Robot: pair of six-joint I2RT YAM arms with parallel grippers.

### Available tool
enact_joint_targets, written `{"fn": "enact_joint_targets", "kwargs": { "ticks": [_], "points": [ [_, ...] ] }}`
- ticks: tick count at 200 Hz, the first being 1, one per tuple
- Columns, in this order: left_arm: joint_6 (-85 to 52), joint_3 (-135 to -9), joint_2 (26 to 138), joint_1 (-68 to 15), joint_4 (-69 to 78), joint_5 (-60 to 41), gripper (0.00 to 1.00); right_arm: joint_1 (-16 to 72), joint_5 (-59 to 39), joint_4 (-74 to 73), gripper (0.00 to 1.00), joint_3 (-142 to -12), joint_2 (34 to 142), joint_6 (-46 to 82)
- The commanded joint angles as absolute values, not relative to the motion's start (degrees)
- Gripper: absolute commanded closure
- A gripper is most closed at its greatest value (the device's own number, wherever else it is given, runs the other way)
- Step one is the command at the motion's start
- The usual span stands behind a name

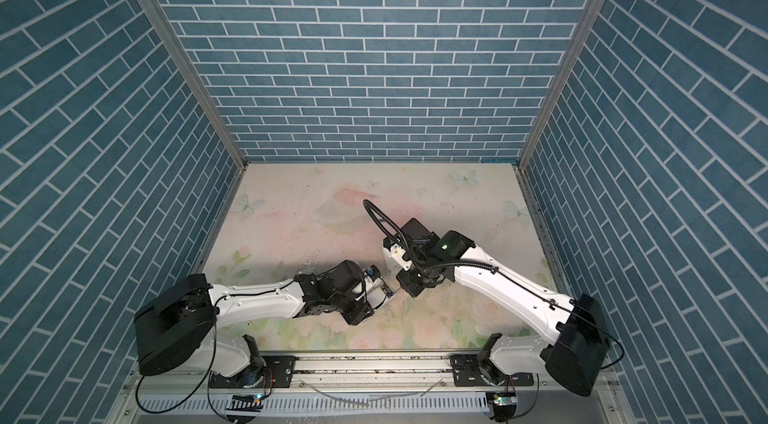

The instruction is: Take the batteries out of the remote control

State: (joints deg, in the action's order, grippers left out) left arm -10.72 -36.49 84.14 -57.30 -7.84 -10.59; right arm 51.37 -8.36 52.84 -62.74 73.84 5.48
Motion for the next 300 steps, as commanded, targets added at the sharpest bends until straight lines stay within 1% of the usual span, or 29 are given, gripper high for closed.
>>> {"fn": "enact_joint_targets", "kwargs": {
  "ticks": [1,102,178,196,300],
  "points": [
    [-10.72,-35.50,83.76,-57.59,-9.64,-11.49,0.58,51.53,-8.32,51.40,1.00,-62.82,74.01,2.91],
    [-10.13,-35.65,84.24,-57.57,-9.40,-12.63,0.58,51.98,-3.78,42.80,1.00,-59.50,70.14,5.45],
    [-9.94,-35.92,84.45,-57.62,-9.79,-11.78,0.58,52.08,-4.66,53.10,1.00,-62.33,70.08,3.63],
    [-9.84,-35.93,84.48,-57.62,-9.72,-11.78,0.58,52.11,-6.46,53.44,1.00,-62.48,70.44,3.39],
    [-9.85,-35.68,84.04,-57.59,-9.93,-11.52,0.58,52.10,-7.65,53.70,1.00,-64.42,71.88,1.99]
  ]
}}
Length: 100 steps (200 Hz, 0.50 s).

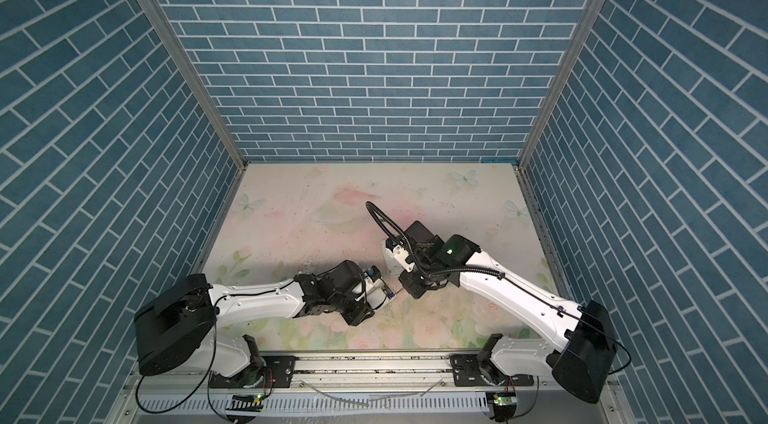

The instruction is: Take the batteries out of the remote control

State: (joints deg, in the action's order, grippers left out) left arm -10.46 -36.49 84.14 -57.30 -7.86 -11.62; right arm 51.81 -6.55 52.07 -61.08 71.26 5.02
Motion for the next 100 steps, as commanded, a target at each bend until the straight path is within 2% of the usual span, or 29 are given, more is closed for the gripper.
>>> {"fn": "enact_joint_targets", "kwargs": {
  "ticks": [1,100],
  "points": [
    [-9.85,-35.68,84.03,-57.58,-9.98,-11.52,0.58,52.06,-7.65,53.70,1.00,-64.51,71.89,1.96],
    [-9.82,-35.77,83.90,-57.60,-9.98,-11.49,0.58,52.07,-8.04,53.28,1.00,-65.15,72.55,1.40]
  ]
}}
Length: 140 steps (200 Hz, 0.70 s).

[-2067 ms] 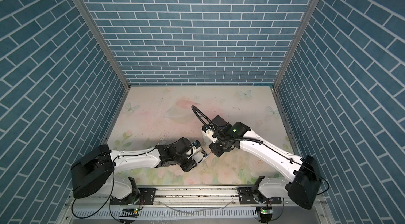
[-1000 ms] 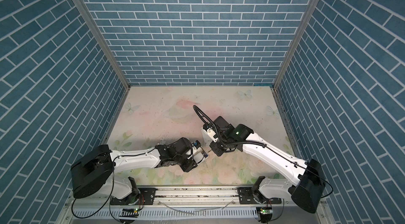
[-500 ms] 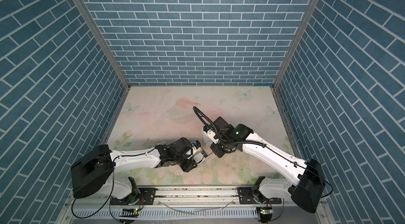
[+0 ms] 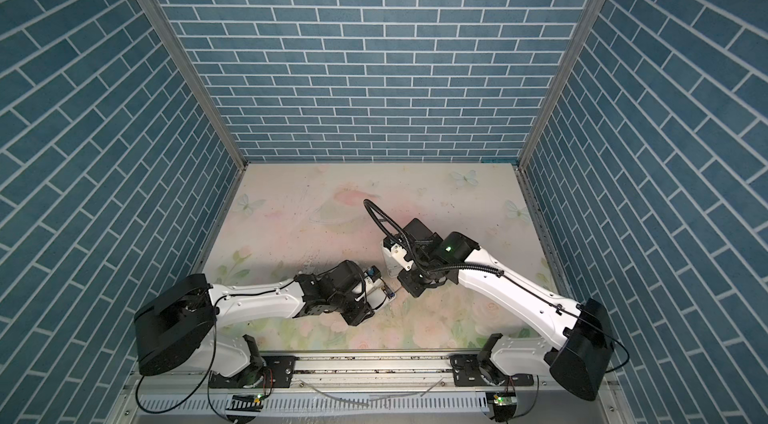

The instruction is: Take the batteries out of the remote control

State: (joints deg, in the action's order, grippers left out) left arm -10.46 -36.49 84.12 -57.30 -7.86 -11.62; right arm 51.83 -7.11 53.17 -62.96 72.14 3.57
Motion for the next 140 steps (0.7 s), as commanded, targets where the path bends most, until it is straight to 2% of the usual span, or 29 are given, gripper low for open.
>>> {"fn": "enact_joint_targets", "kwargs": {
  "ticks": [1,140],
  "points": [
    [-9.83,-35.77,83.92,-57.63,-9.96,-11.50,0.58,52.09,-8.11,53.22,1.00,-65.09,72.58,1.40],
    [-9.89,-35.59,83.87,-57.60,-9.71,-11.51,0.58,52.22,-8.67,54.83,1.00,-64.60,72.88,1.59]
  ]
}}
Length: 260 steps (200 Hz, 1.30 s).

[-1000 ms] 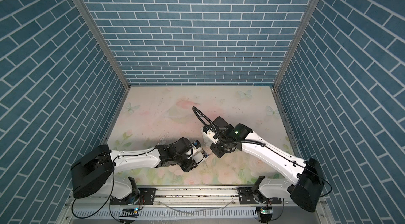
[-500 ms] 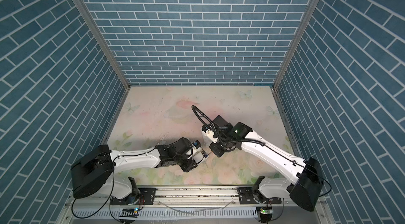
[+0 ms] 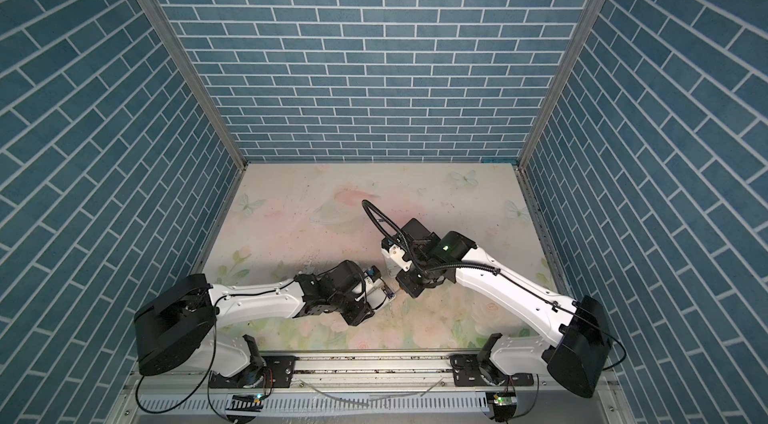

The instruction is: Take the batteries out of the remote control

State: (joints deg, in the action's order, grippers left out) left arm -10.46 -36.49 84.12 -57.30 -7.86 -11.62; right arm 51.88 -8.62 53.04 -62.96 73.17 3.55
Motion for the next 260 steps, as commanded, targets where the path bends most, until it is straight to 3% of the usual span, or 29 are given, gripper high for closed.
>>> {"fn": "enact_joint_targets", "kwargs": {
  "ticks": [1,187,260],
  "points": [
    [-9.87,-35.59,83.90,-57.58,-9.73,-11.51,0.58,52.22,-8.64,54.88,1.00,-64.56,72.92,1.54],
    [-9.85,-35.33,83.23,-57.57,-9.76,-10.99,0.58,52.23,-8.19,54.81,1.00,-65.03,75.32,0.57],
    [-10.28,-35.30,83.32,-57.61,-8.79,-11.51,0.58,55.57,-1.33,48.57,1.00,-61.97,73.35,3.09]
  ]
}}
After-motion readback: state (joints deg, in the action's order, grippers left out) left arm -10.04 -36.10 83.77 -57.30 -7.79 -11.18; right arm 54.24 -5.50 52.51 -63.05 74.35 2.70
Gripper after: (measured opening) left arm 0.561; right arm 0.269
